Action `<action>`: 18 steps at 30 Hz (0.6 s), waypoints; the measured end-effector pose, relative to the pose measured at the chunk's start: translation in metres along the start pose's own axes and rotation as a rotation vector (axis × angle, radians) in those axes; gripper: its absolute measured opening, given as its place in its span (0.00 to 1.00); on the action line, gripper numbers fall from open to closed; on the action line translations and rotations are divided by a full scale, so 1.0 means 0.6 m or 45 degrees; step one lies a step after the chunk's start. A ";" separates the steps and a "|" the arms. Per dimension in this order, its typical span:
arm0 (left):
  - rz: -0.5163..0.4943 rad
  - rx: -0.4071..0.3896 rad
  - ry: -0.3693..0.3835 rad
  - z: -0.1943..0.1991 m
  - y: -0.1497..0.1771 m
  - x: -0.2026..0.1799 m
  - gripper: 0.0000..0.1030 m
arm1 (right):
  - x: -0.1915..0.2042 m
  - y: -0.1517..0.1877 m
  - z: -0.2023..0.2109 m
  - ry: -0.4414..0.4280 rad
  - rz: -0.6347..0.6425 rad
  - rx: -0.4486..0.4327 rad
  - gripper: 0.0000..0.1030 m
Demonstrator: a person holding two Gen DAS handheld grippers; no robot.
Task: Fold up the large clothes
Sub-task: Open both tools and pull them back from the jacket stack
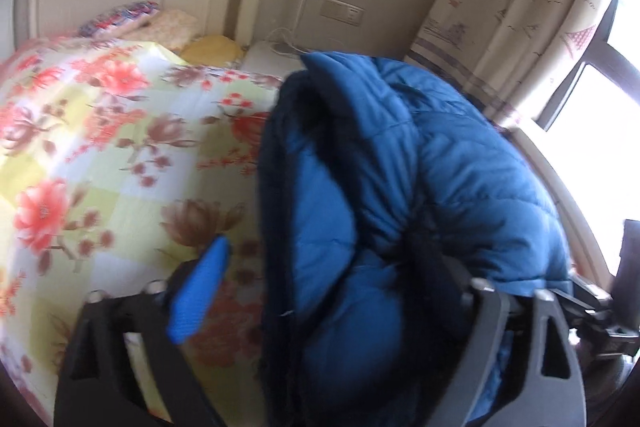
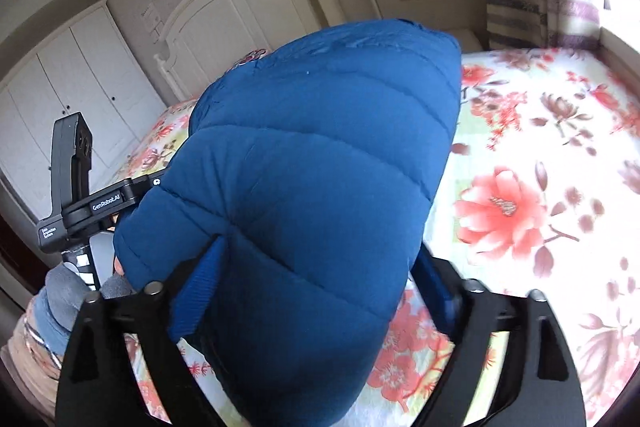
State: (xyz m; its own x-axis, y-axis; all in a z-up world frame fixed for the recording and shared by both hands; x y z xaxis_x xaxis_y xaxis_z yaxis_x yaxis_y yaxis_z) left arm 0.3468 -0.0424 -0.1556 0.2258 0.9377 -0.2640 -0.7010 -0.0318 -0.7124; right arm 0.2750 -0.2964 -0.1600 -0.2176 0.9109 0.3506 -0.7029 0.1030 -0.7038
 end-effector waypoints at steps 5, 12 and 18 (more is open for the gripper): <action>-0.074 -0.080 -0.088 0.085 -0.003 0.014 0.98 | 0.016 -0.032 0.119 0.145 0.015 -0.209 0.89; -0.121 -0.518 -0.206 0.341 -0.025 -0.046 0.98 | 0.115 -0.021 0.291 0.279 0.208 -0.494 0.95; -0.279 -0.641 -0.327 0.447 0.016 -0.105 0.98 | 0.164 0.024 0.336 0.394 0.248 -0.535 0.95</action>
Point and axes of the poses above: each gripper's, at about its wrist camera, not at the fingertips, and z roughly against the way its jaws point, x to its left, y to its underside, the point moved 10 cm from there along -z, roughly the way its jaws point, and after that the axes turned 1 degree about y, right-handed, at the moved point
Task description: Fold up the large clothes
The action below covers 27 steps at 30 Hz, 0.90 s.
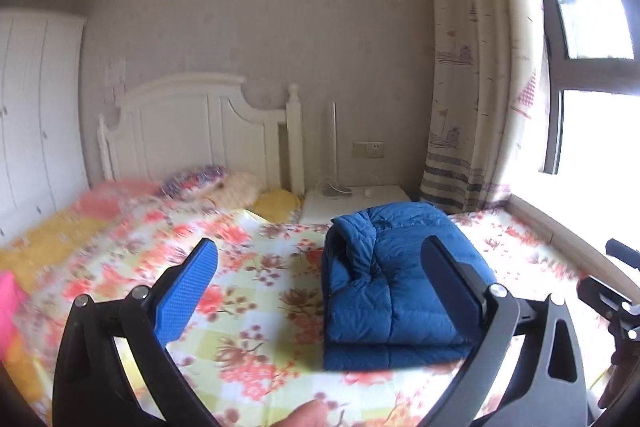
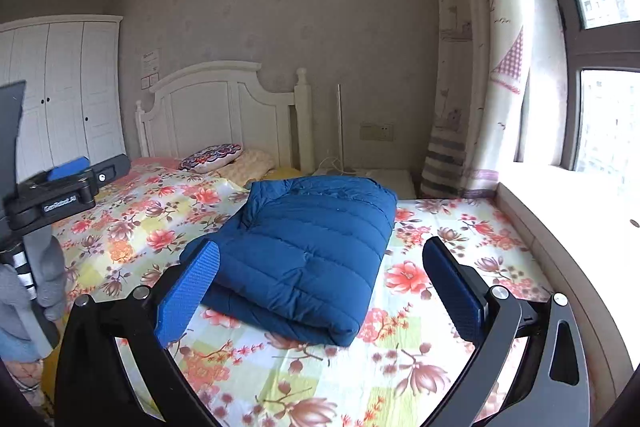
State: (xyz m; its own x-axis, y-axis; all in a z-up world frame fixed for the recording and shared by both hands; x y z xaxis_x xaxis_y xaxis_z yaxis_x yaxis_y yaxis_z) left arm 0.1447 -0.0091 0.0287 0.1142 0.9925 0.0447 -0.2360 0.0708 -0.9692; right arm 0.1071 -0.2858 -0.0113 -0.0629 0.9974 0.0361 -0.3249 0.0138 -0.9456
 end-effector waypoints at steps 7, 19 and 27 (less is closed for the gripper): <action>-0.029 0.011 0.020 0.052 0.056 -0.032 0.98 | 0.038 0.055 0.001 0.072 0.017 0.053 0.95; 0.001 0.115 -0.012 0.021 0.116 -0.025 0.98 | 0.042 0.057 0.011 0.125 0.039 0.013 0.95; -0.008 0.142 -0.003 0.015 0.126 -0.029 0.98 | 0.044 0.058 0.010 0.107 0.039 0.024 0.95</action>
Point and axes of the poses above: each gripper's, at about its wrist camera, not at the fingertips, and z roughly against the way its jaws point, x to its left, y to its underside, the point moved 10 cm from there along -z, roughly the way its jaws point, and after that the axes turned 1 degree about y, right-handed, at the moved point
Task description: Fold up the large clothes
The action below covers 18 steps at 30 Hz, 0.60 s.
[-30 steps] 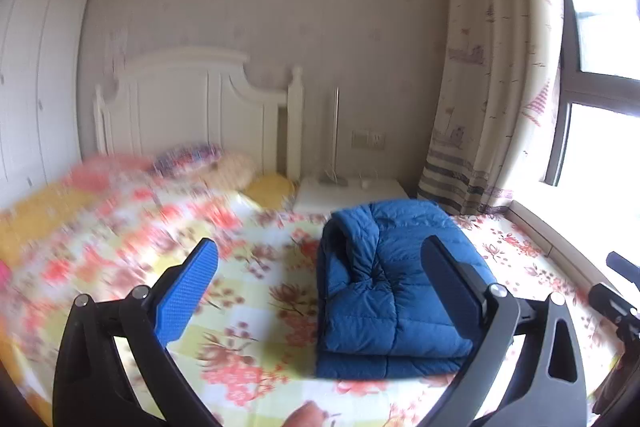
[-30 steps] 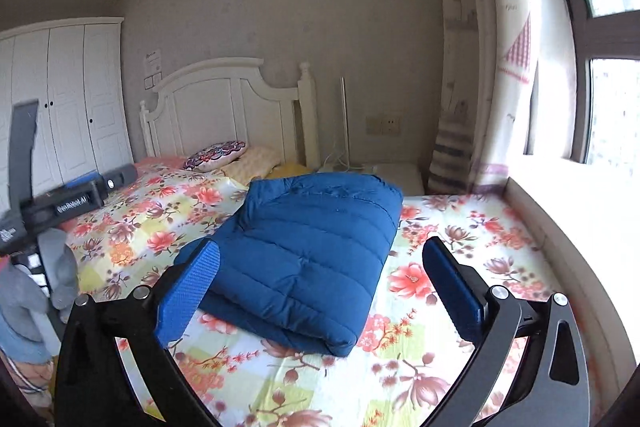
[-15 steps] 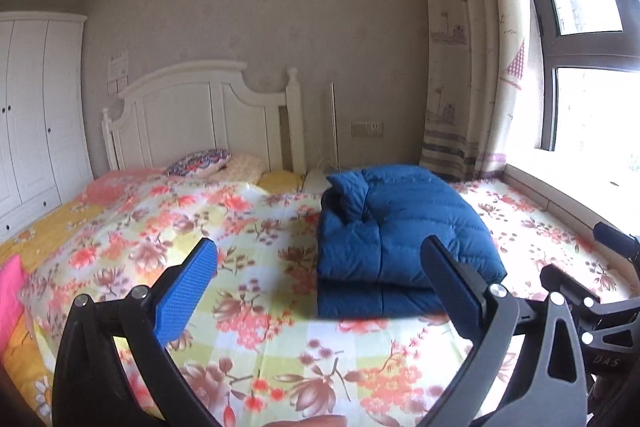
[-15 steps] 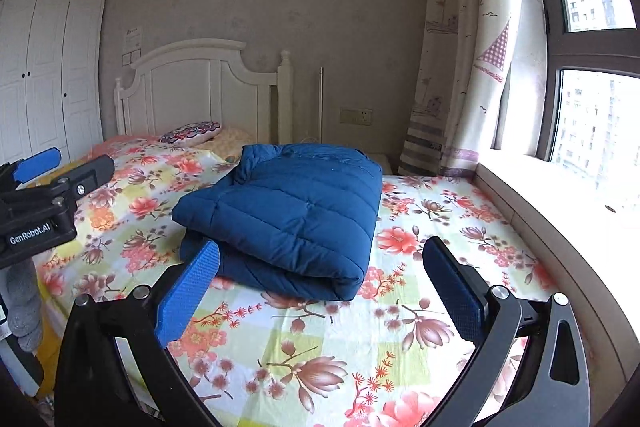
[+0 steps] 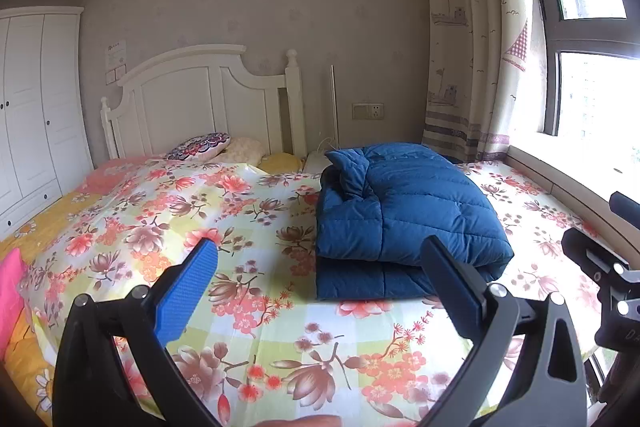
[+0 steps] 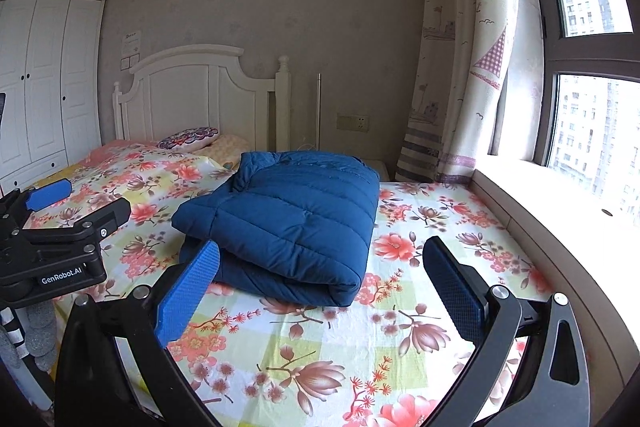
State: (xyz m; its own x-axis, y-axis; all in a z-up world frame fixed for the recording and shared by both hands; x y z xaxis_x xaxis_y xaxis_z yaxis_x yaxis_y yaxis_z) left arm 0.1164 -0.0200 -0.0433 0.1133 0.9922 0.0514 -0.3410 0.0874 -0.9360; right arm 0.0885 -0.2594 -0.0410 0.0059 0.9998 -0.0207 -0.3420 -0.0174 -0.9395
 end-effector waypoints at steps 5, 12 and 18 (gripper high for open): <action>0.005 0.010 0.000 -0.002 0.002 0.001 0.98 | 0.004 0.002 -0.002 -0.006 0.005 0.009 0.95; 0.006 0.023 -0.002 -0.005 0.005 0.002 0.98 | 0.011 -0.001 0.001 -0.018 0.022 0.008 0.95; 0.013 0.032 -0.005 -0.006 0.008 0.005 0.98 | 0.015 -0.001 0.004 -0.026 0.030 0.007 0.95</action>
Point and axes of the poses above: each gripper's, at about its wrist camera, not at the fingertips, and z roughly against the way its jaws point, x to its left, y to its underside, the point moved 10 cm from there along -z, roughly the way its jaws point, and after that the axes turned 1 degree about y, right-handed, at the moved point
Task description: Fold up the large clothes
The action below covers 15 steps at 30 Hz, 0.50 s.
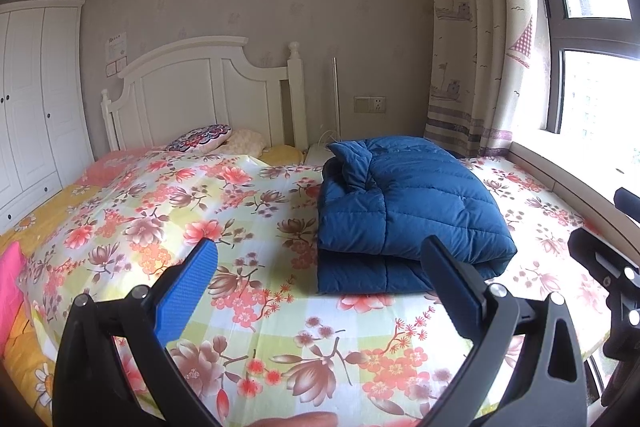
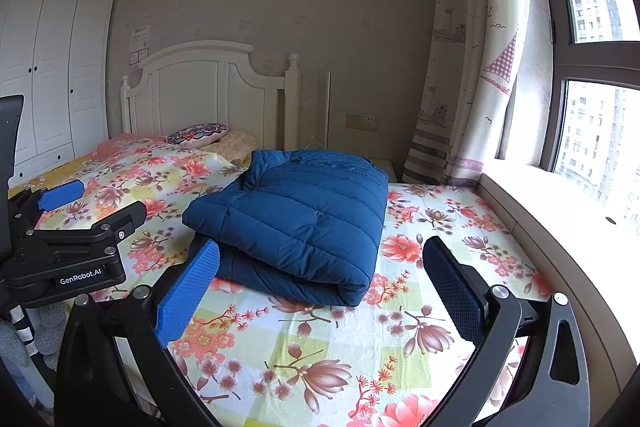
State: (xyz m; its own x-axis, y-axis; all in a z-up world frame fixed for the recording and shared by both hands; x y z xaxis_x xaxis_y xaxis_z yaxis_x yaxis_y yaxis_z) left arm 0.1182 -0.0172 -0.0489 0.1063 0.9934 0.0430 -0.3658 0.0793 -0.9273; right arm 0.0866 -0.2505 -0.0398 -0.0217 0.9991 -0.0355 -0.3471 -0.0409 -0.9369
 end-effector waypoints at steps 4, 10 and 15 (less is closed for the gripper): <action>0.008 0.005 -0.002 -0.001 0.001 0.003 0.98 | -0.002 0.001 -0.001 0.000 -0.004 0.006 0.95; 0.010 0.009 -0.003 -0.002 0.003 0.006 0.98 | -0.003 0.002 -0.002 -0.002 -0.006 0.008 0.95; 0.013 0.010 -0.006 -0.001 0.004 0.007 0.98 | -0.002 0.003 -0.002 -0.002 -0.007 0.009 0.95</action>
State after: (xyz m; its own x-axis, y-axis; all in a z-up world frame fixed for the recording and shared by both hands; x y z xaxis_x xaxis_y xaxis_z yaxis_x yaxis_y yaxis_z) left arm 0.1186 -0.0128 -0.0512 0.0987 0.9945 0.0355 -0.3739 0.0701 -0.9248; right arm 0.0872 -0.2515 -0.0421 -0.0209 0.9993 -0.0296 -0.3540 -0.0351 -0.9346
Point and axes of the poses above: each gripper's, at about its wrist camera, not at the fingertips, and z roughly against the way its jaws point, x to its left, y to its underside, the point moved 10 cm from there along -z, roughly the way its jaws point, and after that the axes turned 1 degree about y, right-handed, at the moved point
